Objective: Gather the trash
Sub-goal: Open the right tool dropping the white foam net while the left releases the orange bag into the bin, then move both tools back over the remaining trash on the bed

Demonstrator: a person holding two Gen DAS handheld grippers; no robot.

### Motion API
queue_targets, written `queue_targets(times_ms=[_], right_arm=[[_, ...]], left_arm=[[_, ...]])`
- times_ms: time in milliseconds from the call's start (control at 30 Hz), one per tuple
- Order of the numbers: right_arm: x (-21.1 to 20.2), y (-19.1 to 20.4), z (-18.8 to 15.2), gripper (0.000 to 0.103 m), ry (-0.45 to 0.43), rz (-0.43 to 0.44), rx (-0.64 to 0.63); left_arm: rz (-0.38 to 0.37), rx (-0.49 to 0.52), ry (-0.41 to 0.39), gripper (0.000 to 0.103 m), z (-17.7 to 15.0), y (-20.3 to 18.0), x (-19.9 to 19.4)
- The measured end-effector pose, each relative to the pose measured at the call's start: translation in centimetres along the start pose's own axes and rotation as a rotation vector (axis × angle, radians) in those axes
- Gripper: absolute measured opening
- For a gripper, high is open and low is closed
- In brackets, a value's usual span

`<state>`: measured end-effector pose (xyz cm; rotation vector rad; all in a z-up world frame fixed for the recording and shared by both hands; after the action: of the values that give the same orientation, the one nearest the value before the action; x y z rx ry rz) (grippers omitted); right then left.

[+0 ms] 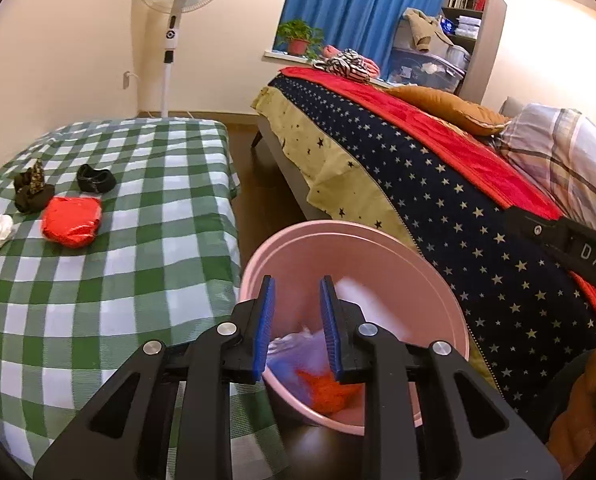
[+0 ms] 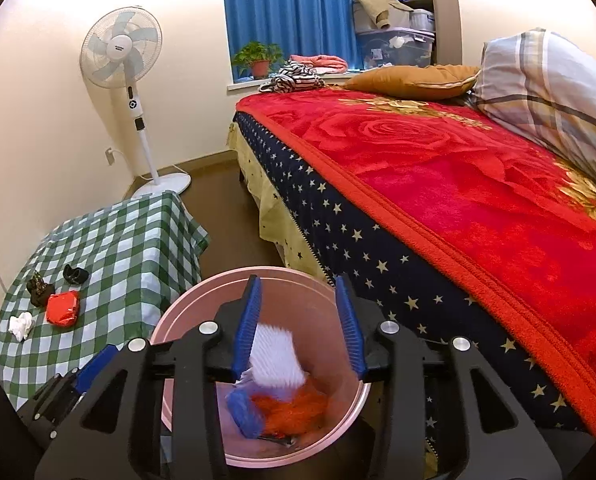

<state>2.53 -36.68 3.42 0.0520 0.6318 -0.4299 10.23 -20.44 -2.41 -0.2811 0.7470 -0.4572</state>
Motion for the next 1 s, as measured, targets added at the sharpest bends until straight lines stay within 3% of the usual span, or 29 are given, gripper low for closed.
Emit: queue_targets(times_ms=[633, 1000], right_arm=[[-1.5, 4.3, -0.2, 0.039, -0.086, 0.152, -0.087], [-1.0, 10.1, -0.2, 0.039, -0.109, 0.311, -0.138]], left_arm=[[0.094, -0.083, -0.125, 0.023, 1.8, 6.0, -5.4], [0.224, -0.192, -0.198, 0.023, 2.7, 12.5, -7.5]])
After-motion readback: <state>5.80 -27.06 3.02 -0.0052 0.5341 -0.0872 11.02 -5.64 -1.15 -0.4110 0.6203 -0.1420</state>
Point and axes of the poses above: each gripper's, at about its wrist camera, not at the fingertips, and x roughly the way its jaws point, y to its left, z to its top, the point moved 1 cm from there along x, roughly the way its jaws point, and after that the axes turned 14 degrees about -x, right-handed, at the moved point
